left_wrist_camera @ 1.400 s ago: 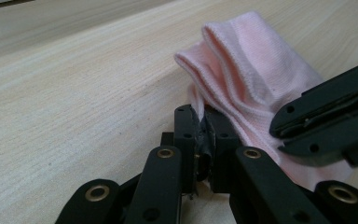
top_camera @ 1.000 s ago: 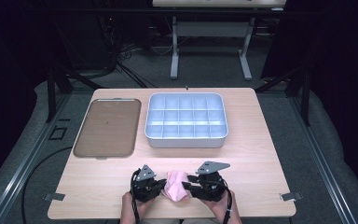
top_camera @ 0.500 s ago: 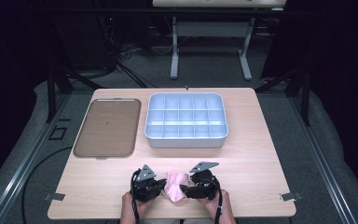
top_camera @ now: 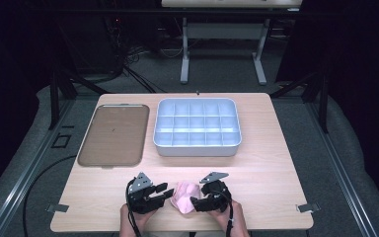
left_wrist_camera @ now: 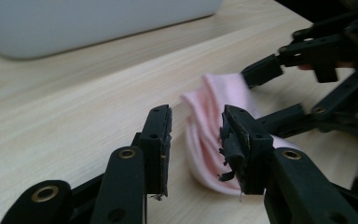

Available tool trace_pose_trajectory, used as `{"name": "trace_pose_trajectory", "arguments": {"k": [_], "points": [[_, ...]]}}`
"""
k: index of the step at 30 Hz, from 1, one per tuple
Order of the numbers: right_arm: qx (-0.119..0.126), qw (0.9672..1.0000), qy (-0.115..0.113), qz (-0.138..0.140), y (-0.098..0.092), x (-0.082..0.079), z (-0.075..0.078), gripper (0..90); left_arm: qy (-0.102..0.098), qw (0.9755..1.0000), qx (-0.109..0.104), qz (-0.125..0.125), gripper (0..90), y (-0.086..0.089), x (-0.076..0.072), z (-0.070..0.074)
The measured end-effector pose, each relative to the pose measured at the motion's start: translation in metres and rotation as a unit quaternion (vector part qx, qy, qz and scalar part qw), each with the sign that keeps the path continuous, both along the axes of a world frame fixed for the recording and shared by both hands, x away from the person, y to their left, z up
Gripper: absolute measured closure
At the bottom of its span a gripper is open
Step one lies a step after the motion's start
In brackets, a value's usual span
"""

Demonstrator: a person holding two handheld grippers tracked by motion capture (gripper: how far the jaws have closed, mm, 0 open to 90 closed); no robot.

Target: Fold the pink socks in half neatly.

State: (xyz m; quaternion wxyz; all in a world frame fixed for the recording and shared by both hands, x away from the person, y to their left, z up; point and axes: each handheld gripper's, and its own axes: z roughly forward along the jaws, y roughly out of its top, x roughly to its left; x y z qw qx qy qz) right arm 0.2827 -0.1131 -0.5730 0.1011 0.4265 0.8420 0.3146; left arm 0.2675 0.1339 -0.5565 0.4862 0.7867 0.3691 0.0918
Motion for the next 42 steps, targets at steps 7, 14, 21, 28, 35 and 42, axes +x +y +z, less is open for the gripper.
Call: {"name": "trace_pose_trajectory", "arguments": {"k": [7, 14, 21, 28, 35, 42], "points": [[-0.003, 1.0, 0.0, -0.004, 0.0, 0.001, 0.0, 22.5, -0.002, 0.9952, 0.073, -0.065, 74.9, -0.036, -0.001, 0.0], [0.008, 0.9998, -0.001, 0.015, -0.001, -0.002, 0.001, 36.1, -0.006, 0.994, 0.093, -0.057, 81.2, -0.032, -0.001, -0.022], [0.028, 0.9989, 0.018, 0.032, -0.003, -0.001, 0.002, 56.7, -0.011, 0.9963, 0.071, -0.048, 86.9, -0.027, 0.0, -0.029], [0.074, 0.9951, 0.05, 0.043, -0.007, 0.001, -0.001, 73.7, -0.015, 0.9971, 0.062, -0.043, 89.4, -0.024, 0.0, -0.031], [0.121, 0.9891, 0.067, 0.05, -0.015, 0.004, -0.007, 82.4, -0.001, 0.9978, 0.049, -0.045, 89.7, -0.023, 0.002, -0.031], [0.122, 0.9898, 0.056, 0.047, -0.019, -0.003, -0.005, 83.6, 0.006, 0.9973, 0.05, -0.053, 89.6, -0.027, 0.004, -0.028]]}}
